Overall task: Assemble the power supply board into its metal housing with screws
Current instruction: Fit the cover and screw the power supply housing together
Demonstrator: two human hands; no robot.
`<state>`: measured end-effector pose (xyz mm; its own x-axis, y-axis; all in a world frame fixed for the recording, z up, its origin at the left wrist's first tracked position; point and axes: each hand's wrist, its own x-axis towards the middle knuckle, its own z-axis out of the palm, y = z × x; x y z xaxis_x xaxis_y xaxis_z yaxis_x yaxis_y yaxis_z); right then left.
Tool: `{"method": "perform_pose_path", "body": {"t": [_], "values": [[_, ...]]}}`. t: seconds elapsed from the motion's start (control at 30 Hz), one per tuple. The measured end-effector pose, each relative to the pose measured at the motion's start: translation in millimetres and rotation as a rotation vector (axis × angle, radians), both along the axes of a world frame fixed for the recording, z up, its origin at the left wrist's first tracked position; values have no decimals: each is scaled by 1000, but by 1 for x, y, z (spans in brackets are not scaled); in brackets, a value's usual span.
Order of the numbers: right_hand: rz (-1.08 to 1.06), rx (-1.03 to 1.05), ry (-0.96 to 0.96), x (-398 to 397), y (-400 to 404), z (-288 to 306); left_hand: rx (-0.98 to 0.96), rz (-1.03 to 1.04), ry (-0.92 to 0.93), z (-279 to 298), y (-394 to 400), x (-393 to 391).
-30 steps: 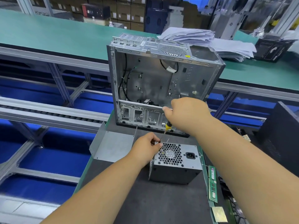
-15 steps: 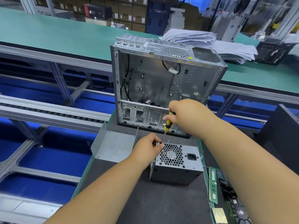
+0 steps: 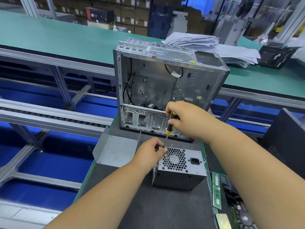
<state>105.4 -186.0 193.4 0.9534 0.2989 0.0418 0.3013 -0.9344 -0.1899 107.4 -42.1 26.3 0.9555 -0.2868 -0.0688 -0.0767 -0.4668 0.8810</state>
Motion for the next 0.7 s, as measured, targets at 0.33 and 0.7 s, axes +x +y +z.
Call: {"method": "perform_pose_path", "body": {"t": [0.33,0.7], "values": [[-326,-451,-254,1,19,-10,25,9,-17,2,-2,-1],[-103,-10,40,-3,2,0,-19,13,42,2,-1,-6]]}}
